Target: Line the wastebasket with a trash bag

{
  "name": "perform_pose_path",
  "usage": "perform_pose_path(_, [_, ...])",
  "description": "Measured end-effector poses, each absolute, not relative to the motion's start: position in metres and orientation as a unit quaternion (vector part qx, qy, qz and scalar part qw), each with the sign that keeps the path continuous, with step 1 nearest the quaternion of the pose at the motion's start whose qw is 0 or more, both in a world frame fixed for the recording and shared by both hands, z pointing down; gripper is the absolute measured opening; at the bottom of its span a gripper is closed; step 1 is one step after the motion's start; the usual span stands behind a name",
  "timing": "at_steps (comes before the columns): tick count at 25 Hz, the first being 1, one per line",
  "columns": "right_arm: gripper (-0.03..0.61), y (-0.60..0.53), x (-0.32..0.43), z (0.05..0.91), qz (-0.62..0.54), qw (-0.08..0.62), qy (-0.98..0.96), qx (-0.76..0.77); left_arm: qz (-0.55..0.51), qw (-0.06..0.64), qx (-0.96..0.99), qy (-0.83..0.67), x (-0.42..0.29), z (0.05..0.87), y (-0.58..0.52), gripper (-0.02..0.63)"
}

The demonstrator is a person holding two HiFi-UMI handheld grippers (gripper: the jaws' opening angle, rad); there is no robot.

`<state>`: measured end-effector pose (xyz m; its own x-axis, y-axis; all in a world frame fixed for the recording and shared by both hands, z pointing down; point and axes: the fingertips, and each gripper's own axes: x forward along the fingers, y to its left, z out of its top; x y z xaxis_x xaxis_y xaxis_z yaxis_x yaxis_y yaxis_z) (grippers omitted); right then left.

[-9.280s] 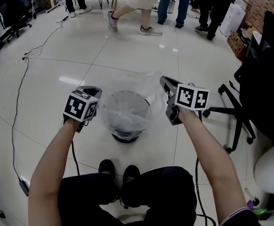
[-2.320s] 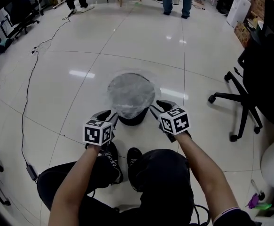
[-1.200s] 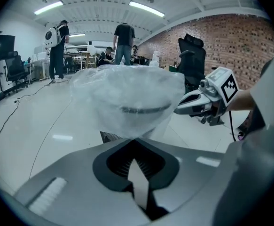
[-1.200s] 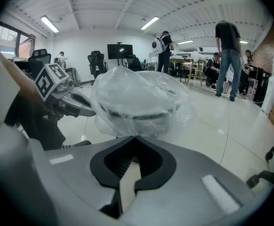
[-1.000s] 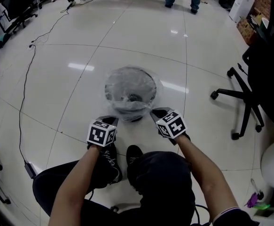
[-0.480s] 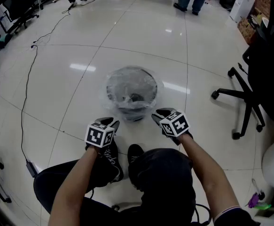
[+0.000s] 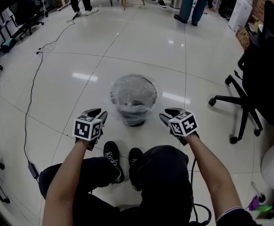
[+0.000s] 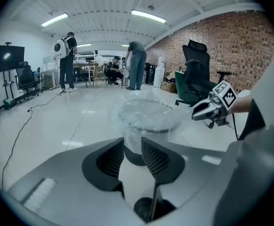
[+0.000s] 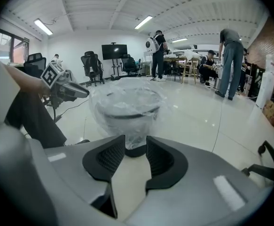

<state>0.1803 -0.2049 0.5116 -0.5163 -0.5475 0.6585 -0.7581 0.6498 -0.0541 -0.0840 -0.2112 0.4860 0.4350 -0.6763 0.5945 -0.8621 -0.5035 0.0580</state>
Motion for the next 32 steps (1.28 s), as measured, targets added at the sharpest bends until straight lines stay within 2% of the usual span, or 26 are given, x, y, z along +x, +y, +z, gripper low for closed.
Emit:
perform_pose_path(3, [0.11,-0.216,0.181,0.487,0.151,0.297,-0.856,0.394,0.263,0.159,0.829,-0.467,-0.088,0.468,-0.22,0.115])
perform_pose_path(6, [0.033,-0.231,0.181,0.46,0.13,0.288,-0.857,0.407,0.268,0.136,0.832,-0.465,-0.092,0.444,-0.233,0.101])
perform_pose_path(9, [0.003,-0.247,0.177,0.433,0.108,0.284,-0.861,0.409,0.275,0.109,0.838,-0.46,-0.095,0.418,-0.251,0.019])
perform_pose_path(13, [0.002,-0.276,0.158,0.411,0.084,0.285,-0.869,0.396,0.271,0.09,0.843,-0.455,-0.096,0.395,-0.288,0.012])
perform_pose_path(19, [0.003,-0.31,0.133,0.423,0.077,0.299,-0.875,0.373,0.267,0.091,0.86,-0.426,-0.073,0.397,-0.332,0.012])
perform_pose_path(28, [0.021,-0.372,0.12,0.431,0.081,0.309,-0.88,0.351,0.286,0.117,0.87,-0.385,-0.06,0.427,-0.385,0.057])
perform_pose_path(32, [0.063,-0.399,0.105,0.435,0.091,0.319,-0.887,0.321,0.288,0.143,0.875,-0.361,-0.054,0.439,-0.405,0.088])
